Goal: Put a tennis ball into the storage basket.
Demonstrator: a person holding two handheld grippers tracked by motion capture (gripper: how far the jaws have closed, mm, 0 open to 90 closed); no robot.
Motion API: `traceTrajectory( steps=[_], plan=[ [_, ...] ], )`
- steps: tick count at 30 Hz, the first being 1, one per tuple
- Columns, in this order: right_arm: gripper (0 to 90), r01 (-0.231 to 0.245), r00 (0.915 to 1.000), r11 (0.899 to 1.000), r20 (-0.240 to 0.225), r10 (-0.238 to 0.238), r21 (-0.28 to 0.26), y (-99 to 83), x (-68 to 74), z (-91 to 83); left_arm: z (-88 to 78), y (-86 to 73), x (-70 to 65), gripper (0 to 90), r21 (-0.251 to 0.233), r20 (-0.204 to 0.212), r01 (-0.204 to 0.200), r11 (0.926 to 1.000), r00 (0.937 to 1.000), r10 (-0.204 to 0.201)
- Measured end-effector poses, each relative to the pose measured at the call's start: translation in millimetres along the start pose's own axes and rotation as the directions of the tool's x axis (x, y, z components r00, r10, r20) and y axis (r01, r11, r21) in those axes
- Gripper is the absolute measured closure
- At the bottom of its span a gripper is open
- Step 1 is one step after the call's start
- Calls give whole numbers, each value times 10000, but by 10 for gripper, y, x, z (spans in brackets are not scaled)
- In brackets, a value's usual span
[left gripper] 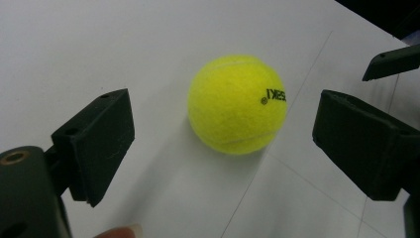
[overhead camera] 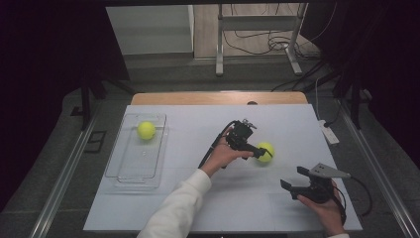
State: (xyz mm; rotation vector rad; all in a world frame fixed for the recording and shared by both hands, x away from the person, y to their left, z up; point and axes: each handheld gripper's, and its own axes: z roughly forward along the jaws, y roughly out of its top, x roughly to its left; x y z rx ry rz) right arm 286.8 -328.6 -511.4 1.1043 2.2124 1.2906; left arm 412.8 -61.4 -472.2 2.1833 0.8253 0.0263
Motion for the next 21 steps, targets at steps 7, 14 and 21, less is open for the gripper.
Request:
traceTrajectory(
  steps=[7,14,21],
  plan=[
    [134,-3,10000,10000,-3,3,-2,0,1,-2,41,23,8,101,107,-53,-18,9999,10000,19],
    [134,-7,10000,10000,6,7,2,-1,-5,-1,97,42,32,101,185,-97,147,9997,9998,-145],
    [134,-11,10000,10000,15,11,-8,-2,-4,-4,124,63,13,101,236,-56,93,9997,9999,-92]
  ],
)
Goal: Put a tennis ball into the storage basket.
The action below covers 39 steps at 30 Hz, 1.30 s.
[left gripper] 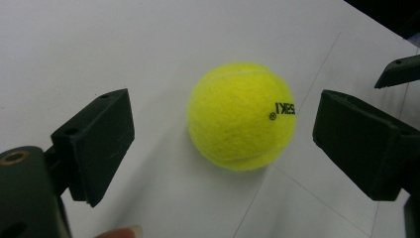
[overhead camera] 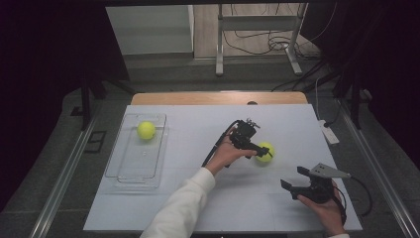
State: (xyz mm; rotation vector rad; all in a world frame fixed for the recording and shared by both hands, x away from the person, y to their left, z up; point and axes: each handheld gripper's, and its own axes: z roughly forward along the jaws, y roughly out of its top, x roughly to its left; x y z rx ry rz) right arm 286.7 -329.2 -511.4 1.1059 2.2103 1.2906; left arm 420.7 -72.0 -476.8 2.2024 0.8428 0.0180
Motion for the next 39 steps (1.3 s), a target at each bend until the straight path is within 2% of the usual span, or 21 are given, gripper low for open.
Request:
traceTrajectory(
  steps=[12,39],
  plan=[
    [134,-6,10000,10000,-3,6,-13,2,-1,-7,78,43,-47,100,110,53,-76,9999,10000,76],
    [133,-23,10000,10000,-13,23,-62,-2,-7,-13,298,58,-43,100,358,114,122,9993,9999,-126]
  ],
)
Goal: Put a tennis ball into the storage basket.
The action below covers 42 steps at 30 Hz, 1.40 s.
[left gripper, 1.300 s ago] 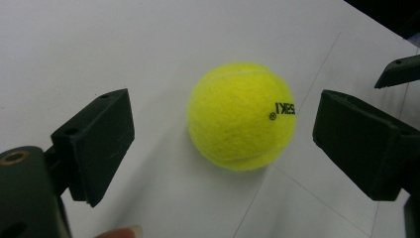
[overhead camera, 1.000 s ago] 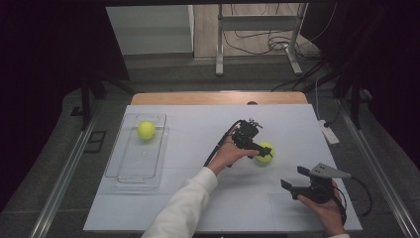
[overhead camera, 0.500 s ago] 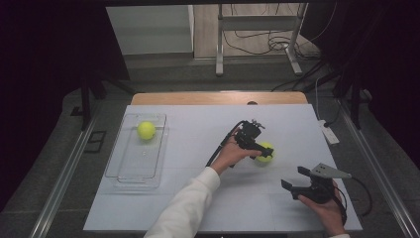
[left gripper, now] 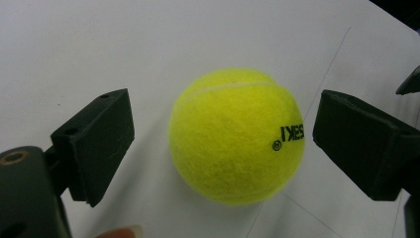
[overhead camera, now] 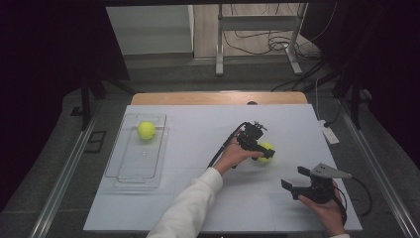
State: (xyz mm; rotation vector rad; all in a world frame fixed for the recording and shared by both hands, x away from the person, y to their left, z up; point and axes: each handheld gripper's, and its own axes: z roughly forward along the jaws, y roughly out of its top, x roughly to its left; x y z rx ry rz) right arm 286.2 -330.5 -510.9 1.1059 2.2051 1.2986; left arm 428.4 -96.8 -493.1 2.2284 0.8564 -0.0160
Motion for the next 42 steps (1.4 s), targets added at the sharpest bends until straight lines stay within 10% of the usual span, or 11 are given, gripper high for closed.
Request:
traceTrajectory(
  steps=[42],
  plan=[
    [133,1,10000,10000,49,-1,-2,0,-3,-4,48,-22,-79,270,253,-245,-322,9992,9992,329]
  ],
)
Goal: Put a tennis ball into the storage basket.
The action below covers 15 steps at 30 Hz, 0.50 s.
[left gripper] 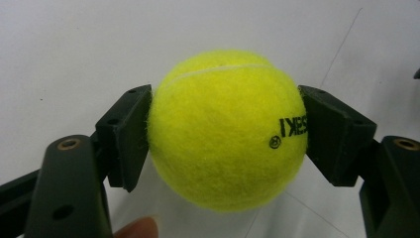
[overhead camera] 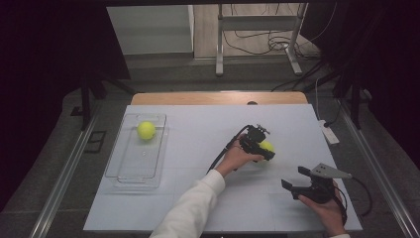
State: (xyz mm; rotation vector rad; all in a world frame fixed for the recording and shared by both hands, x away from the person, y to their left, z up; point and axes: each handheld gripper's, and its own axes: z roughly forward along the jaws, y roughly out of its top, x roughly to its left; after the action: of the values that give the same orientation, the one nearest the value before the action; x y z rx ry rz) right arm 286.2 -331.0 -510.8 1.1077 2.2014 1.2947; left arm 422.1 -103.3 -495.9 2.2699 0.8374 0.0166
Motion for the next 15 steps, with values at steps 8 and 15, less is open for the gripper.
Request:
traceTrajectory(
  steps=[8,15],
  plan=[
    [133,10,10000,10000,0,-10,1,2,3,0,-96,-27,-12,271,-266,85,-84,9996,9999,86],
    [133,11,10000,10000,7,-11,5,3,13,-1,-210,-71,-17,271,-385,59,-270,9989,9996,273]
  ],
)
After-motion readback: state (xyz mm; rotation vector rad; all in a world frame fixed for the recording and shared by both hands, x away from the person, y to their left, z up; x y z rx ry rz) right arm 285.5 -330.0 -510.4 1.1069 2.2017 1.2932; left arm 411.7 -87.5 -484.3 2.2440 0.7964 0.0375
